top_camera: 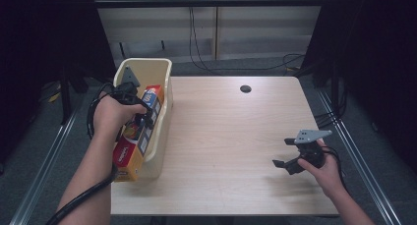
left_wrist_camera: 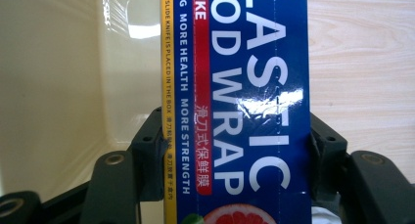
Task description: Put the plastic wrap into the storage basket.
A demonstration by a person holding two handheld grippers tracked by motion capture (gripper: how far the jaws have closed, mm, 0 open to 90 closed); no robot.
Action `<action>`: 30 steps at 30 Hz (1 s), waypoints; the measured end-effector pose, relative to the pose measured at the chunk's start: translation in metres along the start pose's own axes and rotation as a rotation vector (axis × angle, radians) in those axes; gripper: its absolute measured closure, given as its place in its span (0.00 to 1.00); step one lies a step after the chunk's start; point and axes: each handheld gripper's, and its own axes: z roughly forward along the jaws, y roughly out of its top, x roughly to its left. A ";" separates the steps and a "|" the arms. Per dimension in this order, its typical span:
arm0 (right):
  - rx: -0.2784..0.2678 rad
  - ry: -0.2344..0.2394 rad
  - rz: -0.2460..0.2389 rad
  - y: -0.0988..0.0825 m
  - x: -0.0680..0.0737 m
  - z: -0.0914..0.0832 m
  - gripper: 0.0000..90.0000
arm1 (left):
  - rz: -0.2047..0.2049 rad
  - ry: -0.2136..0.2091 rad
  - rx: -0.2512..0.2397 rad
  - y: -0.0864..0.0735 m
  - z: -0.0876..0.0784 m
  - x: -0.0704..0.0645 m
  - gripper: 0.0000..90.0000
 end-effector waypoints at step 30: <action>0.004 0.004 -0.007 -0.001 0.000 0.001 0.03 | -0.006 -0.017 0.034 0.001 0.019 0.003 0.45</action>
